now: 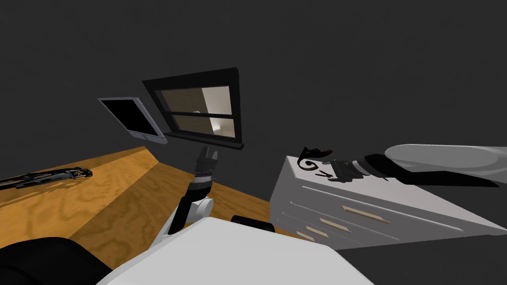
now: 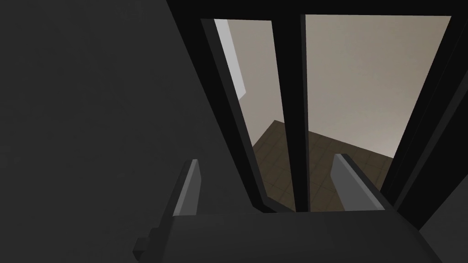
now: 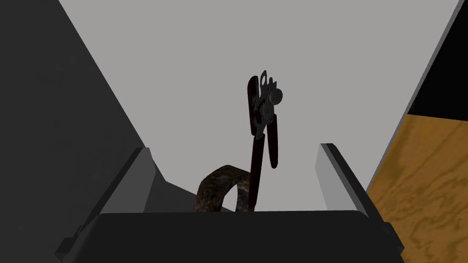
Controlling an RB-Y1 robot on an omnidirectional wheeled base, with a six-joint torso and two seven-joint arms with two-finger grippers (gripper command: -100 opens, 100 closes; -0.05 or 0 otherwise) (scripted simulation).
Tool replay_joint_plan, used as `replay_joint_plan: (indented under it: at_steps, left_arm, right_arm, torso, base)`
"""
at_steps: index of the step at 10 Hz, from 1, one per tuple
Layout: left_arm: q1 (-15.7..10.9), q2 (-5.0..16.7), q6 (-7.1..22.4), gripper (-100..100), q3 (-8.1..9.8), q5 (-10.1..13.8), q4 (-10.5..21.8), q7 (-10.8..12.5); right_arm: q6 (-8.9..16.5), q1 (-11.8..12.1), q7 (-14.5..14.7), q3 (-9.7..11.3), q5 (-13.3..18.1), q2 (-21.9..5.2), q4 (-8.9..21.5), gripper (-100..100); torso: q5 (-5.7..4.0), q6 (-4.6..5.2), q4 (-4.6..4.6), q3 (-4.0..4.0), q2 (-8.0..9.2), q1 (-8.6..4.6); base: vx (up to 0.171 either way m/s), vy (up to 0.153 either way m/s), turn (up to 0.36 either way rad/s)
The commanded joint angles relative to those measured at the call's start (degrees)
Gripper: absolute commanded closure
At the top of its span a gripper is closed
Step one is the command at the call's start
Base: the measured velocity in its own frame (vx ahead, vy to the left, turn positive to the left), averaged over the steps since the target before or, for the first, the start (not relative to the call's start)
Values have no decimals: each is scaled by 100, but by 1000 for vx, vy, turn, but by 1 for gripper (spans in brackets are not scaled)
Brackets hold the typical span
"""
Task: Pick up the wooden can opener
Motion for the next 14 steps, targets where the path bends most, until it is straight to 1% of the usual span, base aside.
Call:
replay_joint_plan:
  at_steps: [1,2,3,4,5,6,7,8,9,10,11,12,14]
  left_arm:
    - [0,0,0,0,0,0,0,0]
    - [0,0,0,0,0,0,0,0]
    - [0,0,0,0,0,0,0,0]
    - [0,0,0,0,0,0,0,0]
    - [0,0,0,0,0,0,0,0]
    - [0,0,0,0,0,0,0,0]
    - [0,0,0,0,0,0,0,0]
    - [0,0,0,0,0,0,0,0]
    - [0,0,0,0,0,0,0,0]
    - [0,0,0,0,0,0,0,0]
    - [0,0,0,0,0,0,0,0]
    - [0,0,0,0,0,0,0,0]
    - [0,0,0,0,0,0,0,0]
  right_arm:
    - [-35,-286,210,286,-122,82,136,-100]
    - [-35,-321,210,455,-122,82,136,-100]
    - [-58,-533,421,614,-264,137,267,-100]
    - [-58,-591,421,735,-264,137,267,-100]
    - [-58,-591,421,870,-264,137,267,-100]
    - [-82,-844,631,1061,-406,192,397,-100]
    - [-82,-861,631,1260,-406,192,397,-100]
    - [-105,-1131,842,1453,-548,247,528,-100]
    - [-105,-1101,842,1451,-548,247,528,-100]
    - [-105,-1131,842,1593,-548,247,528,-100]
    - [-105,-1131,842,1651,-548,247,528,-100]
    - [-129,-1401,1052,1894,-690,302,659,-100]
    - [-129,-1401,1052,2041,-690,302,659,-100]
  torso:
    - [0,0,0,0,0,0]
    - [1,-3,0,0,-1,4]
    - [1,-1,0,-1,-1,5]
    - [3,-3,0,-1,-1,10]
    - [3,0,0,0,-1,7]
    - [0,0,0,0,0,0]
    - [1,-3,0,0,0,2]
    - [0,0,0,-1,-1,2]
    - [2,-3,0,-1,-1,7]
    - [3,0,0,0,-1,7]
    - [1,1,0,0,0,1]
    - [-1,1,0,0,0,-4]
    - [1,0,0,-1,-2,2]
  base:
    - [-3,29,94]
    - [-1,30,66]
    - [-4,43,105]
    - [-2,33,44]
    - [0,12,-12]
    - [-1,24,97]
    - [0,24,60]
    - [-5,40,104]
    - [-3,34,49]
    - [1,15,-8]
    - [0,0,0]
    - [2,20,96]
    - [-1,19,31]
